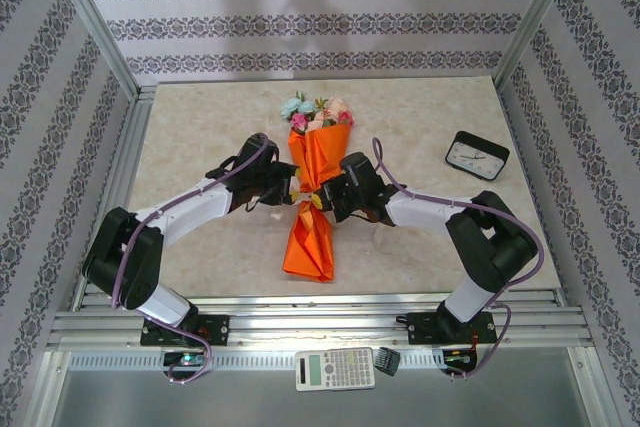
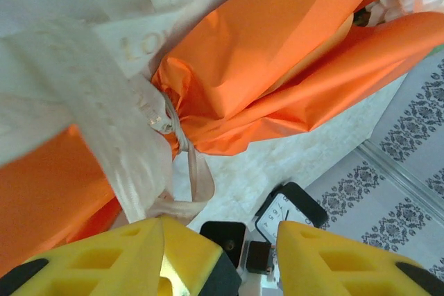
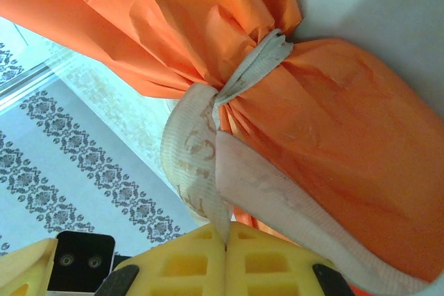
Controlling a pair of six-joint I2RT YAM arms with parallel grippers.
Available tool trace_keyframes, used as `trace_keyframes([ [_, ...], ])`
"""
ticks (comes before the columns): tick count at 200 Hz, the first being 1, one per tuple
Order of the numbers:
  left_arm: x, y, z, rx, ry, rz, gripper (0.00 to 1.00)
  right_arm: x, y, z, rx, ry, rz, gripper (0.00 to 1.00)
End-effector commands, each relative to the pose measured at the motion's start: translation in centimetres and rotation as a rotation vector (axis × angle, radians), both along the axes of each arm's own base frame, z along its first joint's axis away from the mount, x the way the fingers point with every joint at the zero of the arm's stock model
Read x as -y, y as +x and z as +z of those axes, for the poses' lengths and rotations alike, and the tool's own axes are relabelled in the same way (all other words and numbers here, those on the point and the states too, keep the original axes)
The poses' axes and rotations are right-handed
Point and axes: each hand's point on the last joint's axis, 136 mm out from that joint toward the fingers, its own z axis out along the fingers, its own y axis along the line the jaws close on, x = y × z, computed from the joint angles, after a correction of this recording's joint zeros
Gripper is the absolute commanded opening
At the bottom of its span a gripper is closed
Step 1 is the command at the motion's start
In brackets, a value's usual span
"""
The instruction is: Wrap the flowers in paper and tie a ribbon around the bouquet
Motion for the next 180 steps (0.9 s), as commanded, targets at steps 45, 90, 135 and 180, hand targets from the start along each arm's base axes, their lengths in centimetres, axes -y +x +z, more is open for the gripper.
trace_keyframes([
  [45,1.7,-2.0,-2.7,-0.172,-0.007,-0.049,0.48,0.2,1.5,1.0,0.04,0.018,-0.021,0.0],
  [90,1.8,-1.3,-4.4,-0.172,0.004,-0.032,0.47,0.1,1.4,1.0,0.042,0.023,-0.018,0.0],
  [135,1.5,-1.9,-4.9,-0.203,0.027,-0.053,0.34,0.2,1.5,1.3,0.058,0.031,-0.02,0.0],
  [180,1.3,-1.6,-4.7,-0.182,0.029,-0.039,0.1,0.7,0.9,0.9,0.042,0.02,-0.022,0.0],
])
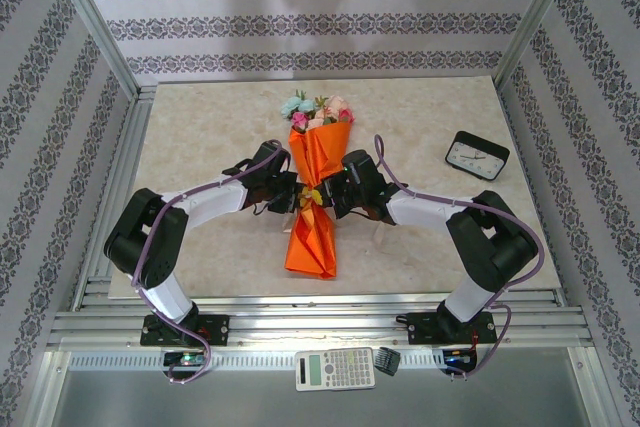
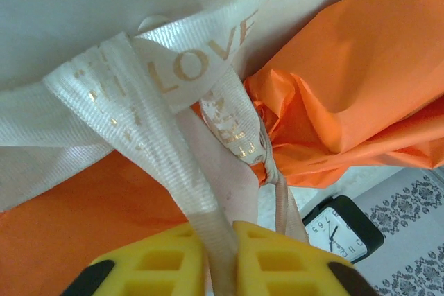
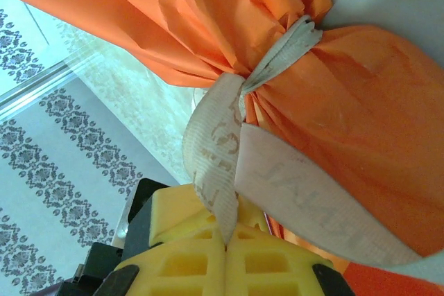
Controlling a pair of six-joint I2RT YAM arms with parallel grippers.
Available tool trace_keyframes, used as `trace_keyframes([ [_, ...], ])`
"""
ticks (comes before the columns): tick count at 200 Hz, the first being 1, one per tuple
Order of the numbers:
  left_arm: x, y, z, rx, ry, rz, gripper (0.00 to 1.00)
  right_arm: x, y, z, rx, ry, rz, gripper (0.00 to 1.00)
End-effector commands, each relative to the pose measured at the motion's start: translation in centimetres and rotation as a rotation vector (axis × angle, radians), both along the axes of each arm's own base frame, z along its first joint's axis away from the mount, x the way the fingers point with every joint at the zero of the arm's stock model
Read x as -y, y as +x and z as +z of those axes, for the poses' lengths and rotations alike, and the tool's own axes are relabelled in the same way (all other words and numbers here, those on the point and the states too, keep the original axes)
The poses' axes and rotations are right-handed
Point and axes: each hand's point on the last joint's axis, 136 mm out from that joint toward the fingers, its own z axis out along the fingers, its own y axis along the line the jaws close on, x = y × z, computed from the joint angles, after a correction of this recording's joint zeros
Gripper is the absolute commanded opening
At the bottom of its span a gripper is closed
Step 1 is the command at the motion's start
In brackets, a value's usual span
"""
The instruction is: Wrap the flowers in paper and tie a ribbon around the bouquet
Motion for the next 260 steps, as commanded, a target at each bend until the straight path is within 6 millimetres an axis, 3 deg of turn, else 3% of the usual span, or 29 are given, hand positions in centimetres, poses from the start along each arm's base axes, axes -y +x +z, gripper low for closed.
trace_keyframes([
  [1,-0.6,-0.8,-0.1,-0.043,0.025,0.024,0.1,0.7,0.0,0.2,0.013,-0.003,-0.01,0.0],
  [31,-0.3,-1.2,0.2,-0.052,0.029,-0.018,0.11,1.5,-0.7,-0.3,0.002,-0.029,-0.015,0.0],
  [53,0.0,-2.1,0.2,-0.083,0.02,-0.064,0.36,1.6,-1.0,-1.2,-0.016,-0.038,-0.008,0.0],
  [72,-0.5,-2.7,0.9,-0.077,0.04,-0.089,0.43,1.7,-1.0,-1.6,-0.012,-0.044,-0.002,0.0],
  [92,-0.6,-2.4,2.7,-0.016,0.05,-0.122,0.41,1.9,-1.0,-1.8,-0.01,-0.058,0.009,0.0],
  [123,-0.3,-2.3,4.9,0.063,0.057,-0.223,0.28,1.8,-1.0,-2.1,-0.008,-0.057,0.02,0.0],
  [138,-0.3,-2.2,5.7,0.113,0.072,-0.291,0.19,1.8,-1.1,-2.3,-0.012,-0.062,0.026,0.0],
  [158,0.1,-0.6,6.9,0.282,0.096,-0.468,0.05,1.9,-1.2,-2.5,-0.016,-0.065,0.021,0.0],
  [203,2.5,0.8,5.7,0.462,0.11,-0.94,0.05,1.9,-1.3,-3.2,-0.027,-0.066,0.021,0.0],
  [236,1.5,1.1,4.8,0.616,0.263,-1.162,0.19,2.0,-1.3,-3.4,-0.032,-0.067,0.015,0.0],
  [260,0.8,1.4,3.9,0.69,0.339,-1.254,0.21,2.1,-1.4,-3.5,-0.034,-0.068,0.011,0.0],
])
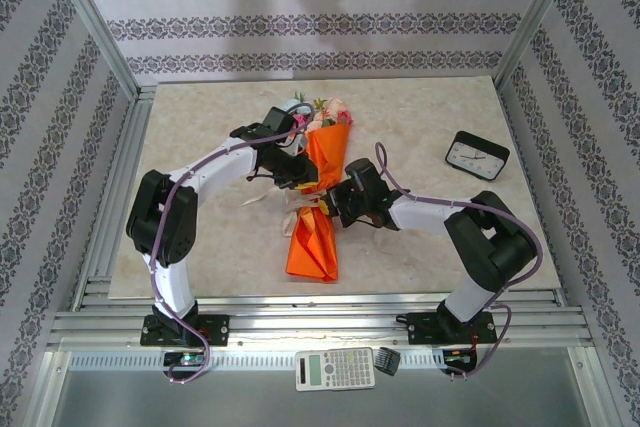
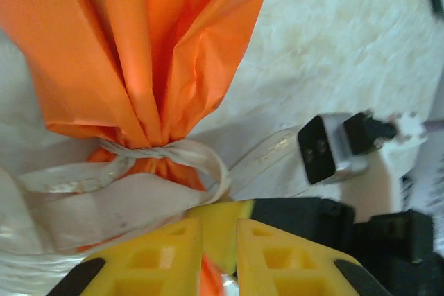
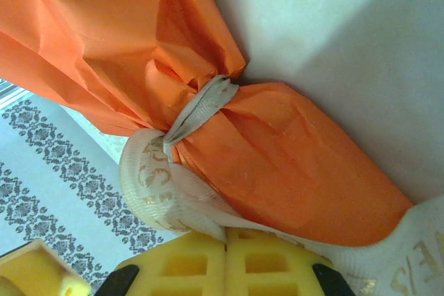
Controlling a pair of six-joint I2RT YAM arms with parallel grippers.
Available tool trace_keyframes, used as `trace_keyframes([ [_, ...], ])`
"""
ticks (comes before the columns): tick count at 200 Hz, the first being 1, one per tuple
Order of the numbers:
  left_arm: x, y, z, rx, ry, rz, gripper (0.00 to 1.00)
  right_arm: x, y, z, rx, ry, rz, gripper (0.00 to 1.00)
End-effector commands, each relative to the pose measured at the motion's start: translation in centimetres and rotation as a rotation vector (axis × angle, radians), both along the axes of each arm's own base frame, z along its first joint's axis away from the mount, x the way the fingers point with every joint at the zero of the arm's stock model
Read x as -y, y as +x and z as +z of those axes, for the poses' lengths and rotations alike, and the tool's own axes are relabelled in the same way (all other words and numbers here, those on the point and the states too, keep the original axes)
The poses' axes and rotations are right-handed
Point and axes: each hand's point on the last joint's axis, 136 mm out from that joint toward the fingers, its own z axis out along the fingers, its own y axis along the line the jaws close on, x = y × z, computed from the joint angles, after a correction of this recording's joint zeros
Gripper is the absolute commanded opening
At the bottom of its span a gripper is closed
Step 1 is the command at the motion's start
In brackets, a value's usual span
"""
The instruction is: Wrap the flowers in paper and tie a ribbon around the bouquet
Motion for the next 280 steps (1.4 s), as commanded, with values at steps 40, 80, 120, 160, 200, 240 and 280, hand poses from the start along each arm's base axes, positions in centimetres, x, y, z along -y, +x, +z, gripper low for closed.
trace_keyframes([
  [40,-1.6,-1.3,-1.4,0.252,0.116,-0.335,0.24,0.3,0.2,-0.6,-0.007,-0.004,-0.009,0.0],
  [80,-1.6,-2.0,-2.7,0.27,0.121,-0.411,0.32,0.3,0.1,-0.6,-0.009,-0.001,-0.01,0.0],
  [120,-0.4,-1.2,-2.5,0.303,0.075,-0.423,0.37,0.4,0.1,-0.8,-0.012,-0.003,-0.013,0.0],
  [160,0.2,-1.3,-3.4,0.291,0.091,-0.466,0.38,0.4,0.0,-0.8,-0.012,-0.003,-0.015,0.0],
  [200,0.3,-1.8,-4.4,0.284,0.113,-0.491,0.4,0.4,0.0,-0.7,-0.01,-0.001,-0.015,0.0],
  [240,0.2,-1.4,-5.4,0.28,0.137,-0.475,0.4,0.4,0.0,-0.7,-0.011,-0.002,-0.013,0.0],
  [280,0.2,-0.7,-5.6,0.285,0.161,-0.456,0.23,0.5,0.0,-0.6,-0.007,-0.003,-0.018,0.0],
])
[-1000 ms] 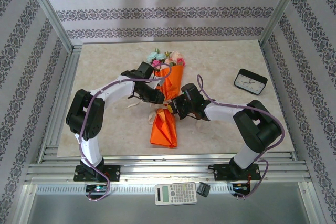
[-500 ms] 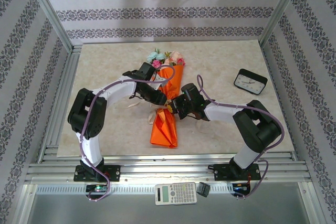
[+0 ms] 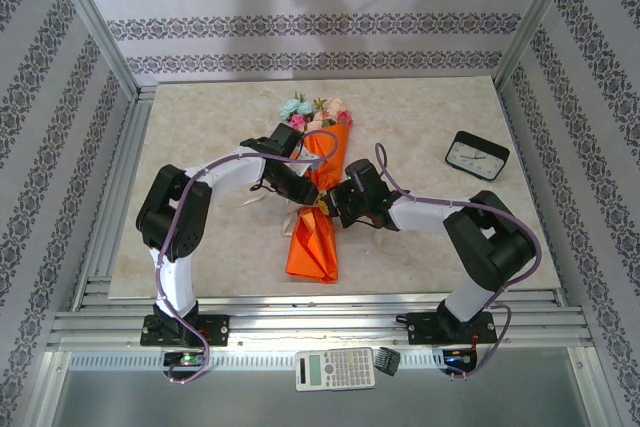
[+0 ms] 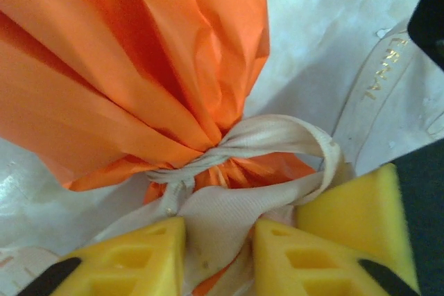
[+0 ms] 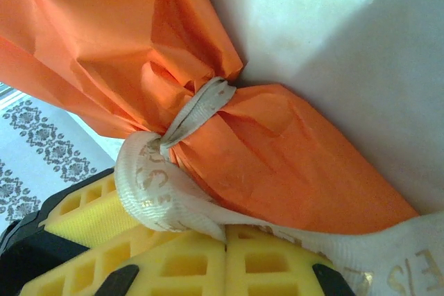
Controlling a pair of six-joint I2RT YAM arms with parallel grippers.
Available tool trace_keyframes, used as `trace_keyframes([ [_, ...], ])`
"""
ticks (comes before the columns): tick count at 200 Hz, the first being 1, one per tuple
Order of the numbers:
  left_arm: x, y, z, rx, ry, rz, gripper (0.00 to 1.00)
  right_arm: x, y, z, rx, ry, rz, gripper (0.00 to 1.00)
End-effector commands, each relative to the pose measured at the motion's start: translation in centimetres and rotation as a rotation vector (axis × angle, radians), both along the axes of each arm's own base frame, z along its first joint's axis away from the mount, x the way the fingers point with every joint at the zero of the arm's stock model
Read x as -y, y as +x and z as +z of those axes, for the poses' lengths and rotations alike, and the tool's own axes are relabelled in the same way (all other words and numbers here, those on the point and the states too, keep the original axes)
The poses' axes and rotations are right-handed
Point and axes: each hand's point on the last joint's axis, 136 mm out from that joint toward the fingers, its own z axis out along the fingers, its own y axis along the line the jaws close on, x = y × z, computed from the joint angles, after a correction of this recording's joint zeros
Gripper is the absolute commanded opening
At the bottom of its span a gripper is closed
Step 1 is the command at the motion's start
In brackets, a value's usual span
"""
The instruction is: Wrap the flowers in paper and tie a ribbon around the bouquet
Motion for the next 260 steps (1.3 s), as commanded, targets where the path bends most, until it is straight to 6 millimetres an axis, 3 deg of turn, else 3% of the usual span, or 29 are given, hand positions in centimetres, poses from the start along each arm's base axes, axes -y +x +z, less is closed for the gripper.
trace_keyframes([
  [1,0.6,0.9,0.0,0.04,0.011,-0.007,0.22,0.5,0.0,-0.4,-0.007,-0.007,-0.015,0.0],
  [49,0.5,2.0,2.9,0.113,-0.029,0.075,0.05,0.6,-0.1,-0.6,-0.011,-0.01,-0.017,0.0],
  [88,0.1,2.2,4.6,0.114,-0.097,0.146,0.04,0.8,-0.3,-0.9,-0.018,-0.018,-0.019,0.0],
  [138,0.1,2.0,4.7,0.094,-0.131,0.166,0.03,0.7,-0.2,-0.6,-0.004,-0.014,-0.007,0.0],
  [145,0.1,2.0,4.7,0.092,-0.141,0.172,0.03,0.7,0.0,-0.1,0.019,-0.009,-0.002,0.0],
  [170,0.3,2.1,4.9,0.092,-0.168,0.185,0.02,0.9,0.7,3.1,0.118,-0.015,0.035,0.16],
  [194,0.3,2.2,5.2,0.106,-0.189,0.201,0.02,2.2,0.7,5.3,0.129,0.003,-0.02,0.25],
  [220,0.4,2.2,5.5,0.119,-0.212,0.214,0.01,2.8,1.2,6.4,0.086,0.049,-0.128,0.29],
  [260,0.1,2.0,5.6,0.139,-0.224,0.23,0.01,0.2,3.3,6.7,-0.006,0.109,-0.206,0.31],
])
